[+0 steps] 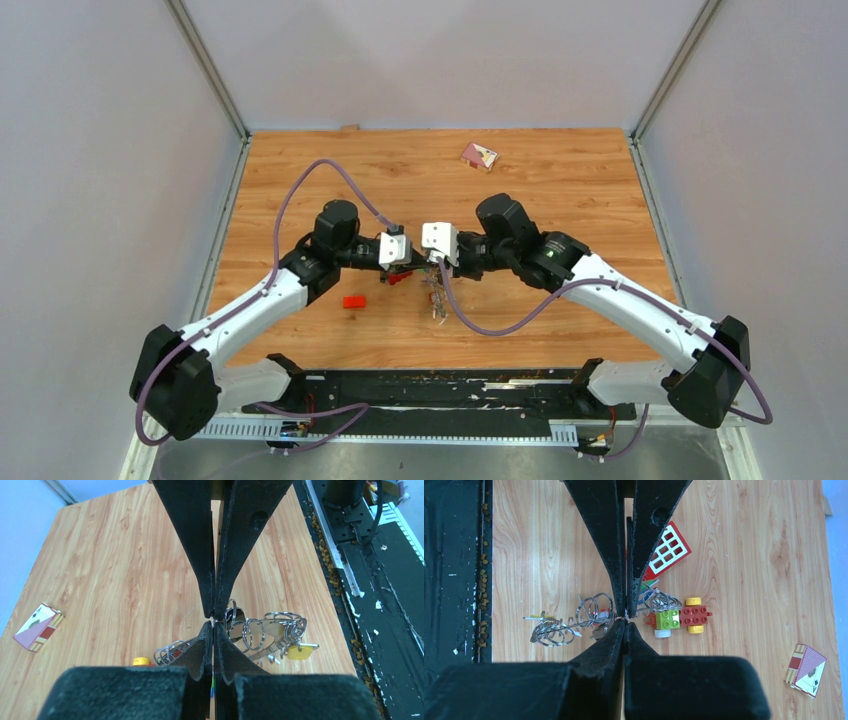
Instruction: Put the keys on the keyring
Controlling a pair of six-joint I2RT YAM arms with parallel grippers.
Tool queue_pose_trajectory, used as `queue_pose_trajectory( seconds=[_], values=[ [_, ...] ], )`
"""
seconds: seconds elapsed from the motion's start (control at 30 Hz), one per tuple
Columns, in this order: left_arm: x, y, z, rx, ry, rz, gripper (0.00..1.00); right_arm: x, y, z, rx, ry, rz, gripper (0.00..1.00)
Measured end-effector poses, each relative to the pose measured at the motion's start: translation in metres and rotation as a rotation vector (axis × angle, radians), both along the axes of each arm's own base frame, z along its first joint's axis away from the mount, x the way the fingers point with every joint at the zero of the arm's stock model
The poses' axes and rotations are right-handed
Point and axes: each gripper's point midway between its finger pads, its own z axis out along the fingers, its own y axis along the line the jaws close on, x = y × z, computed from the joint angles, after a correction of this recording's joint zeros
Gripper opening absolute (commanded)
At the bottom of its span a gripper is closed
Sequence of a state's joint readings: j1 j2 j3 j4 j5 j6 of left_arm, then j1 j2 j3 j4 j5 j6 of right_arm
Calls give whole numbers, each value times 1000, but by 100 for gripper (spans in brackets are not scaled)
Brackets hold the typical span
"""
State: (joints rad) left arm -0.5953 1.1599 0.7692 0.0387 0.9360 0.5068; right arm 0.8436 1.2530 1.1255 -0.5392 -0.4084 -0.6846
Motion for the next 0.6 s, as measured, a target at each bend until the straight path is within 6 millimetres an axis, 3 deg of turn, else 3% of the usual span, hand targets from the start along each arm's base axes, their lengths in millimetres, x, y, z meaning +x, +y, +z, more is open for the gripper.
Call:
queue_pose_trajectory(
  seconds=[0.17, 0.33, 0.6],
  values=[
    [-3, 1, 3, -26, -2, 0, 0, 1, -3, 4, 24, -4, -10, 18],
    [1, 3, 18, -93, 23, 3, 0, 7, -13, 23, 102, -11, -29, 31],
    [-7, 2, 30, -196, 66, -31, 0, -2, -28, 45, 192, -29, 7, 40]
  ],
)
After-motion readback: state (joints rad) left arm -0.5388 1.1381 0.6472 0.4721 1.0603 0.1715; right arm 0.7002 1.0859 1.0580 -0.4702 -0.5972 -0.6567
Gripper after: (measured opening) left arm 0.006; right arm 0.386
